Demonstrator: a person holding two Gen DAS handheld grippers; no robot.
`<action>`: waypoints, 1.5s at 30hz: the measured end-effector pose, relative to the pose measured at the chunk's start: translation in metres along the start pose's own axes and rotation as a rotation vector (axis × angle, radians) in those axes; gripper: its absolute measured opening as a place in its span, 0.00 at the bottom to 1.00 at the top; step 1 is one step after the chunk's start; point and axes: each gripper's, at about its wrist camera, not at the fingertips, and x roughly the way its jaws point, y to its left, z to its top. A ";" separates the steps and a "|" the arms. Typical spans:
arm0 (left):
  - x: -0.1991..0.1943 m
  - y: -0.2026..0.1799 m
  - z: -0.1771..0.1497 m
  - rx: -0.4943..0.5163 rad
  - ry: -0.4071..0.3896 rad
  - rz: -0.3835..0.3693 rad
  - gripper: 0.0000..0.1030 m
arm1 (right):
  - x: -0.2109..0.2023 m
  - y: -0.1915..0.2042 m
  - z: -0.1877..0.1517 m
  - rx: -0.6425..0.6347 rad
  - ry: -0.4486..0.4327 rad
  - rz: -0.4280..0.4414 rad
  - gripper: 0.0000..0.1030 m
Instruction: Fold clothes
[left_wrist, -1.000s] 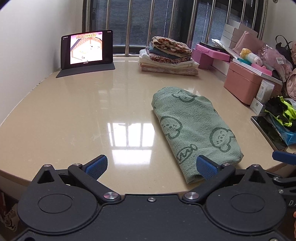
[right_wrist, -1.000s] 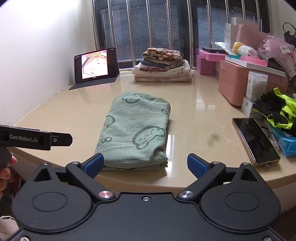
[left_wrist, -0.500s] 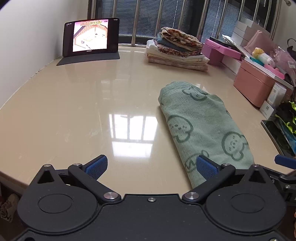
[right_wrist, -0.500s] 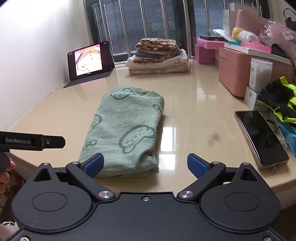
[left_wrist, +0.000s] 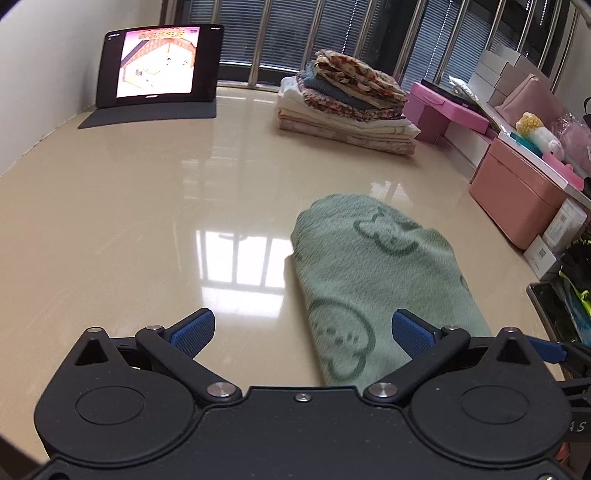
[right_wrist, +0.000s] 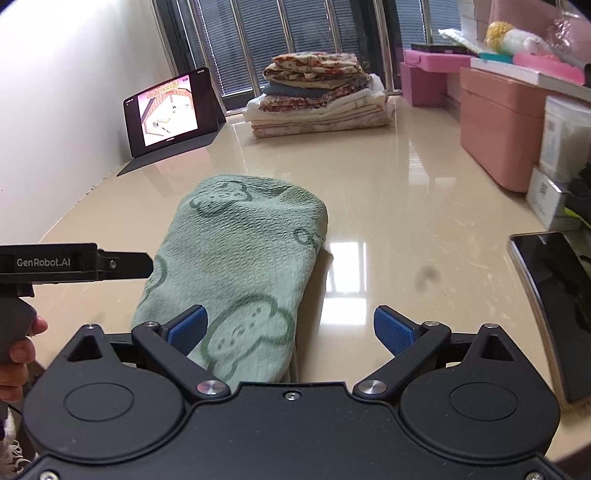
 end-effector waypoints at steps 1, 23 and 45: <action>0.004 -0.001 0.001 -0.001 -0.001 -0.004 1.00 | 0.004 0.000 0.002 -0.003 0.004 0.002 0.95; 0.048 0.000 0.009 -0.027 0.028 -0.082 1.00 | 0.047 -0.002 0.013 -0.053 -0.007 0.088 0.94; 0.043 -0.001 0.013 -0.125 0.022 -0.266 0.16 | 0.043 -0.007 0.014 0.132 -0.001 0.198 0.09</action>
